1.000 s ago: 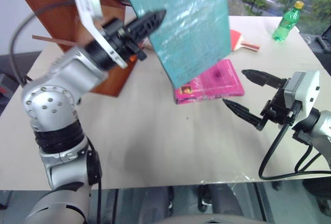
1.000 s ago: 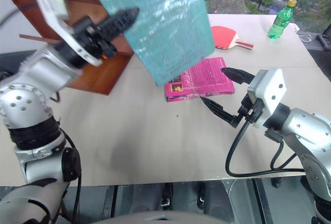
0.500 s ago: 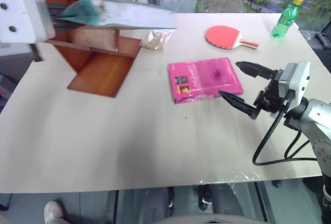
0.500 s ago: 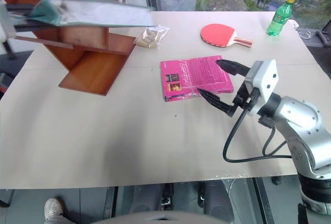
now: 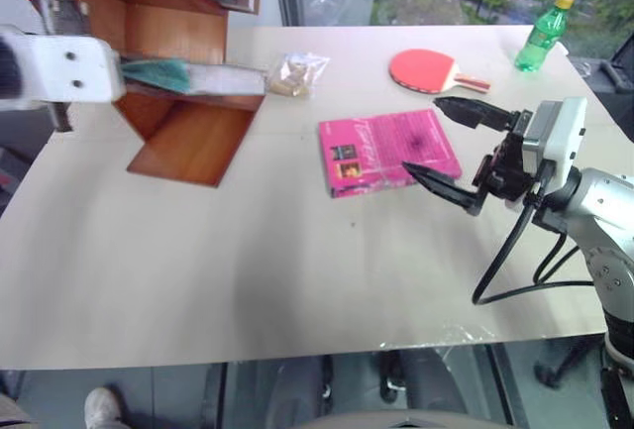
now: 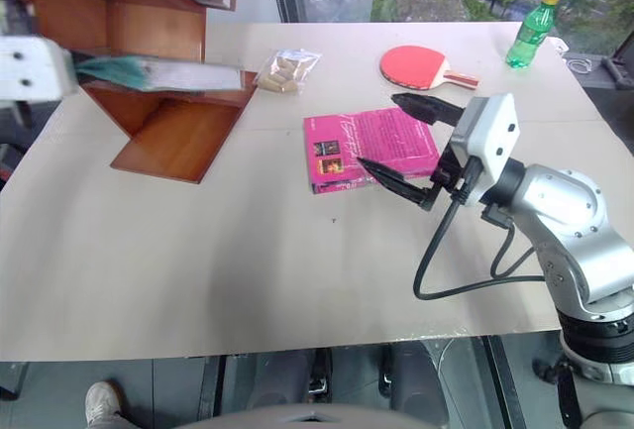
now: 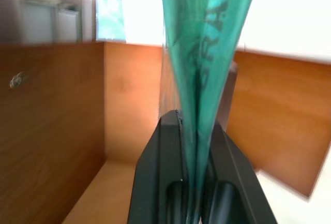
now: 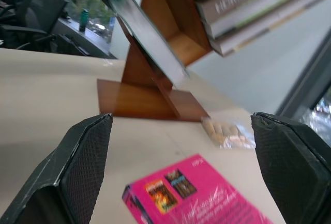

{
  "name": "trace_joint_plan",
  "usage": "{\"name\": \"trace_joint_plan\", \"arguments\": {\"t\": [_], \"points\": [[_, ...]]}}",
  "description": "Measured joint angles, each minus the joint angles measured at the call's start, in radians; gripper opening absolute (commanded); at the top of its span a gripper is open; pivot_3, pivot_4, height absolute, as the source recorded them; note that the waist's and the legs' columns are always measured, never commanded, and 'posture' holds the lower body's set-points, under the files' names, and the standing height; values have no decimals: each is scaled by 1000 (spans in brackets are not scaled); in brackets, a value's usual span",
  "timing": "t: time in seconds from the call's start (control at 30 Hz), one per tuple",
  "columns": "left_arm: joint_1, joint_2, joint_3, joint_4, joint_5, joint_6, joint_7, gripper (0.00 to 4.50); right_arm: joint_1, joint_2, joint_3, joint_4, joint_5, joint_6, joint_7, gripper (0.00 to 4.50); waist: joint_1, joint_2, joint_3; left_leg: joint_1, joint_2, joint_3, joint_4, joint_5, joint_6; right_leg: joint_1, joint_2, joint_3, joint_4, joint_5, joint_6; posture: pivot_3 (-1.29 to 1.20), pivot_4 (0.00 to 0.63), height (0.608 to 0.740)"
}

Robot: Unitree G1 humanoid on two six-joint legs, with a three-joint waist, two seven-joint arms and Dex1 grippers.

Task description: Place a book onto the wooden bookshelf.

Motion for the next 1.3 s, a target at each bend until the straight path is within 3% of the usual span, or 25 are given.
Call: {"name": "trace_joint_plan", "arguments": {"t": [0.03,0.17,0.23,0.4,0.57,0.67,0.77,0.87,0.97,1.03,1.07,1.23,1.3], "points": [[-5,-3,-4,23,5,-1,-1,1357,-2,0,4,-9,0,1,0,4381,-2,0,0,0,0,0,0,0,0,0,0,0,0,0,0,0,150,740],[-12,-4,28,105,-22,-23,1,3234,-1,-1,12,-24,0,4,2,4381,-3,-1,-1,-1,-1,2,1,0,1,-1,-1,2,-1,1,-2,0,150,740],[21,0,54,117,-45,-33,-6,3869,0,-1,12,-24,1,3,7,4381,-3,-1,-1,-1,-1,3,1,-1,1,-1,-1,3,-1,1,-2,0,150,740],[254,-8,249,24,-245,52,-53,3869,-2,-3,13,35,5,-3,57,4381,-5,-3,0,-4,0,3,1,-1,1,-3,-2,2,-2,2,-2,0,150,740],[531,-40,575,-268,-464,382,-108,3869,-40,4,18,120,8,-25,122,4381,-16,-3,0,-3,1,3,1,-1,1,-3,-2,2,-1,1,-2,0,150,740],[638,-82,735,-433,-560,599,-91,3168,-49,10,20,164,6,-44,159,4381,-16,-3,0,-3,1,2,1,-1,1,-2,-2,2,-1,0,0,0,150,740],[722,-138,826,-588,-670,784,-55,1683,-50,13,22,175,4,-46,178,4381,-17,-3,0,0,1,1,1,-1,1,0,-3,3,-1,0,0,0,150,740],[767,-228,824,-761,-797,927,24,227,-50,12,22,174,4,-45,186,4381,-16,-3,-1,0,0,0,2,-1,1,2,-4,4,0,2,-3,0,150,740],[749,-319,766,-862,-863,971,143,97,-38,-1,17,163,5,-40,182,4381,-13,0,-2,2,-2,-1,2,-1,1,3,-6,4,0,2,-4,0,150,740],[688,-513,600,-953,-864,966,314,97,-3,-17,2,129,6,-23,164,4381,3,5,-4,4,-3,-3,3,-1,1,7,-7,2,-1,3,-4,0,150,740],[670,-628,468,-974,-823,956,415,97,13,-22,-2,99,9,-13,153,4381,7,2,-5,3,-3,-4,4,-1,1,9,-7,1,-1,3,-4,0,150,740],[603,-868,176,-953,-622,853,623,97,56,-40,-33,8,27,27,100,4381,5,-4,-6,3,-3,-5,5,-1,1,9,-6,-1,-1,3,-4,0,150,740],[553,-966,123,-886,-542,789,710,97,80,-45,-51,-25,37,46,75,4381,5,-3,-7,4,-3,-5,5,-1,1,10,-6,-1,-1,3,-5,0,150,740]]}}
